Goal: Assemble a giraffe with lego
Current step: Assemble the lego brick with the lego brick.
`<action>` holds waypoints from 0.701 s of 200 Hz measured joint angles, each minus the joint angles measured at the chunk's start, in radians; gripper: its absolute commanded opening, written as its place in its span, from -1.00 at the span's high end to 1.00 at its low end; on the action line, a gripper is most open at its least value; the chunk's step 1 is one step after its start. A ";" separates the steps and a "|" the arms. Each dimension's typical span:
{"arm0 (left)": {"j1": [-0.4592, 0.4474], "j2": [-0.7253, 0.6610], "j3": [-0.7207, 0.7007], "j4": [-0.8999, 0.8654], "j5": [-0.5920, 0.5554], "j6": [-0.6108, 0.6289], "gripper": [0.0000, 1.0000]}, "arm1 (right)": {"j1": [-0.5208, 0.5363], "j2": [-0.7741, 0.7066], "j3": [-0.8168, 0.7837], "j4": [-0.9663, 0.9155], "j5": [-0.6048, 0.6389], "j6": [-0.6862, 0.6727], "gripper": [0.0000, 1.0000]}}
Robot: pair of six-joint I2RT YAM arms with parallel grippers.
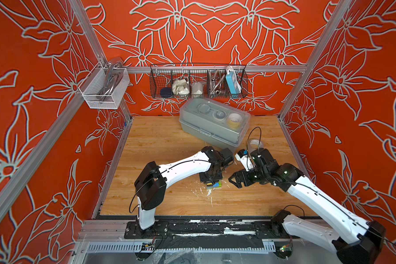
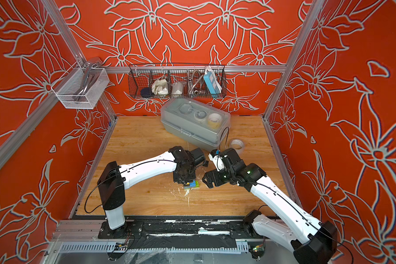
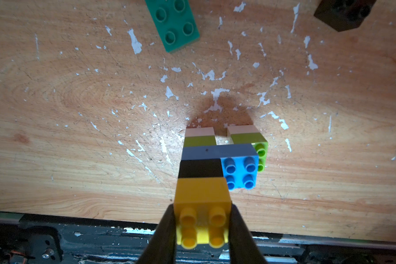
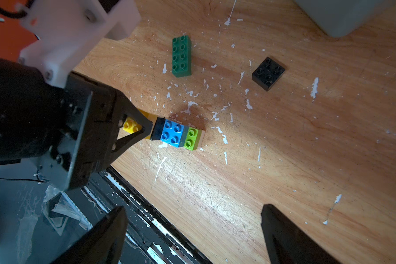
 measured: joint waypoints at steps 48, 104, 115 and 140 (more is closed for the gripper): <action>0.000 -0.024 -0.028 0.016 0.006 -0.015 0.86 | -0.006 0.000 0.000 0.002 -0.003 0.006 -0.93; 0.000 -0.035 -0.031 0.015 0.005 -0.027 0.86 | -0.006 0.000 0.000 0.014 -0.005 0.010 -0.93; 0.000 -0.036 -0.031 0.015 0.005 -0.027 0.86 | -0.006 0.000 0.000 0.015 -0.006 0.010 -0.93; -0.001 -0.036 -0.031 0.015 0.005 -0.029 0.85 | -0.006 0.000 0.000 0.015 -0.006 0.010 -0.93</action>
